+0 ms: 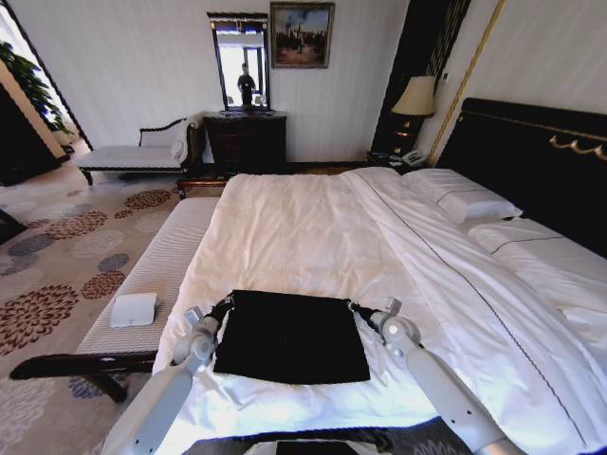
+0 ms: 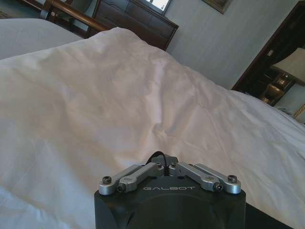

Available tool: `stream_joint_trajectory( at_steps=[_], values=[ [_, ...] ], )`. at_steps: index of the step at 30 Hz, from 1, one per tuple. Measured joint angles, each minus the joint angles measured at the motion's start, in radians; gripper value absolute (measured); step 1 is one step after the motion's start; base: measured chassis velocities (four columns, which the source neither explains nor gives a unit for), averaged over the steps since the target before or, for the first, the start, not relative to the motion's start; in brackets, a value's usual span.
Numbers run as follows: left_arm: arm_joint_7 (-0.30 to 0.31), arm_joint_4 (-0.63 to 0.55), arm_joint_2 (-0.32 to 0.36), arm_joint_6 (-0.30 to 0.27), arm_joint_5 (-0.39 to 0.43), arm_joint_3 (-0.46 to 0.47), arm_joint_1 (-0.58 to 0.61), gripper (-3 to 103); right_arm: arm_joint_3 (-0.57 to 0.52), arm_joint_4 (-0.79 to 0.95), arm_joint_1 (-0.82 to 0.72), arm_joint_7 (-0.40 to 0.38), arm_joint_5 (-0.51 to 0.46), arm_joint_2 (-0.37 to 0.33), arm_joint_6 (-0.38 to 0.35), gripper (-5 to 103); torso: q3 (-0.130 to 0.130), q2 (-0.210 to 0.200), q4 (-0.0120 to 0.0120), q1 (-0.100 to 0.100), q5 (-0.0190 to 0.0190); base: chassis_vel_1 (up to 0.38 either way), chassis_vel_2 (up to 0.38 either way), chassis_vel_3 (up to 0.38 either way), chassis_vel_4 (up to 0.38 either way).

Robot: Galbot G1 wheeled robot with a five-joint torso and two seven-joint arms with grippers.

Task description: Fold the clothes on the bed.

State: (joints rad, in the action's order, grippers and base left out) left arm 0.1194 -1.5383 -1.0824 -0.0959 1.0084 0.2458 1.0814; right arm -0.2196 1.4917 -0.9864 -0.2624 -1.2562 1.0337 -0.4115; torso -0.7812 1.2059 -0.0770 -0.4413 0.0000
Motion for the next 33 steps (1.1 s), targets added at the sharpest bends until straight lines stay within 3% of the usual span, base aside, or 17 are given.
stream_joint_trajectory(
  at_steps=[4,10,16,29,33],
  values=[
    [0.003,-0.013,0.004,0.000,0.001,0.005,0.001,0,-0.002,0.017,-0.002,0.001,0.009,0.000,0.005,0,0.000,0.000,0.0000,0.000,0.0000,0.000,0.000,0.000,0.000],
    [0.012,-0.040,0.012,0.008,0.003,0.022,0.013,0,-0.005,0.069,-0.031,0.041,0.155,-0.006,0.067,0,0.000,0.000,0.0000,0.000,0.0000,0.000,0.000,0.000,0.000],
    [0.022,-0.095,0.022,0.012,0.009,0.039,0.034,0,-0.026,0.164,-0.059,0.047,0.192,-0.020,0.093,0,0.000,0.000,-0.0001,0.000,0.0000,0.000,0.000,0.000,0.000],
    [0.074,-0.352,0.075,0.020,0.063,0.142,0.107,0,-0.158,0.410,-0.155,0.027,0.246,-0.060,0.139,0,0.000,0.000,0.0000,0.000,0.0000,0.000,0.000,0.000,0.000],
    [0.098,-0.420,0.098,0.045,0.070,0.173,0.114,0,-0.197,0.466,-0.184,0.031,0.283,-0.070,0.165,0,0.000,0.000,-0.0001,0.000,0.0000,0.000,0.000,0.000,0.000]
  ],
)
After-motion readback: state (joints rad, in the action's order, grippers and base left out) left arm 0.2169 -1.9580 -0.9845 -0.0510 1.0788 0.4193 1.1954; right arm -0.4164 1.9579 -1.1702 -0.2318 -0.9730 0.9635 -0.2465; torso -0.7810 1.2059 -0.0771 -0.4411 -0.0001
